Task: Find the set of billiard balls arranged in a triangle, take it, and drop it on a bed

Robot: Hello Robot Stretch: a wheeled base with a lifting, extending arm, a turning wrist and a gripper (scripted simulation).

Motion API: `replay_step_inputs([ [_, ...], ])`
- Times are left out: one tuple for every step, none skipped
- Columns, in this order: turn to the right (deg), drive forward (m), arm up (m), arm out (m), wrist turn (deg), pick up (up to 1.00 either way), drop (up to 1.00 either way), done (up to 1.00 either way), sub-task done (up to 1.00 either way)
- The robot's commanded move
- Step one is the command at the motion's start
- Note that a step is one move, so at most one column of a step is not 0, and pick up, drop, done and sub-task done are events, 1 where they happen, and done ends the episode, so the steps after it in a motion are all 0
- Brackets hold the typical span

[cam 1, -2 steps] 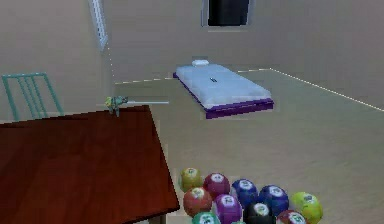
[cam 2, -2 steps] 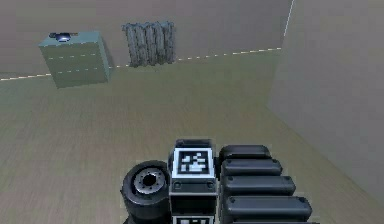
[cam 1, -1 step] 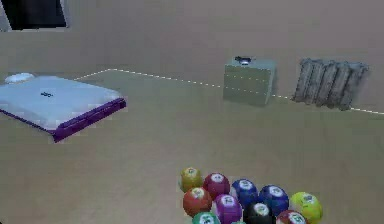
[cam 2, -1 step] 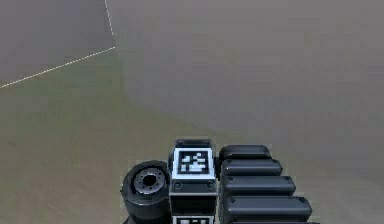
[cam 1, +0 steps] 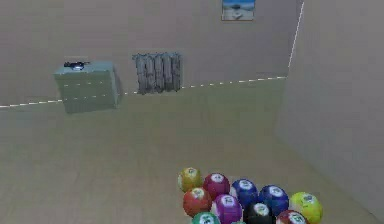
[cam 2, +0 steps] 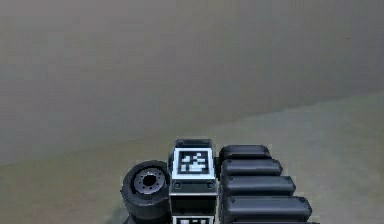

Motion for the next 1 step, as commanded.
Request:
replay_step_inputs([
  [27.0, 0.0, 0.0, 0.0, 0.0, 0.0, 0.0, 0.0, 0.0],
])
